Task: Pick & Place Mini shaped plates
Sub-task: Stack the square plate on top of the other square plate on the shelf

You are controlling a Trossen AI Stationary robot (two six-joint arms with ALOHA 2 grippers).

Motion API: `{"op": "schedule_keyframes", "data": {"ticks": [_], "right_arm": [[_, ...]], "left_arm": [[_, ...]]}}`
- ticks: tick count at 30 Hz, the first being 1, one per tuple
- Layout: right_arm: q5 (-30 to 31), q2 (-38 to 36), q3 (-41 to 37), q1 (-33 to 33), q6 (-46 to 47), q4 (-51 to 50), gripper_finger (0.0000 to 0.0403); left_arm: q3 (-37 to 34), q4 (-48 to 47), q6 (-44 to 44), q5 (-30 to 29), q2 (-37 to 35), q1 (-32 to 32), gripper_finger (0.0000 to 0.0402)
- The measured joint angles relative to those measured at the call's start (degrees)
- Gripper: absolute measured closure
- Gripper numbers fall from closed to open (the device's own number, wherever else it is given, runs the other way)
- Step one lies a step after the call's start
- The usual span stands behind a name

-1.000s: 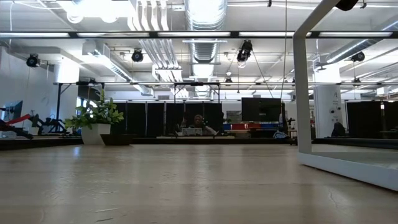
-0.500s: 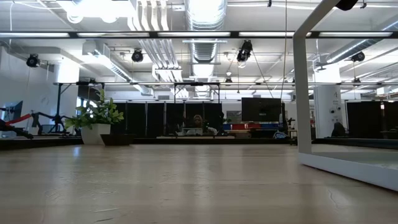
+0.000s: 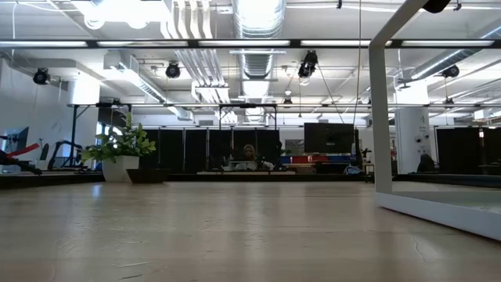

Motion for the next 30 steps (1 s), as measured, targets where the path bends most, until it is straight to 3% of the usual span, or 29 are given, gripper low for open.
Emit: {"op": "schedule_keyframes", "data": {"ticks": [8, 15, 23, 30], "right_arm": [[0.02, 0.02, 0.0, -0.02, 0.0, 0.0, 0.0346], [0.17, 0.02, 0.0, -0.02, 0.0, 0.0, 0.0346], [1.12, 0.02, 0.0, -0.02, 0.0, 0.07, 0.0346], [4.5, 0.02, 0.01, -0.03, -1.47, 0.11, 0.0346]], "left_arm": [[0.39, 1.05, 0.06, 1.69, 1.78, -0.17, 0.0319], [0.4, -0.01, -3.98, 3.48, 1.77, -0.05, 0.0394], [3.57, -0.74, -6.33, 3.24, -0.27, 1.56, 0.0401], [8.93, -9.84, -7.47, -0.57, -5.69, 5.84, 0.0401]]}}
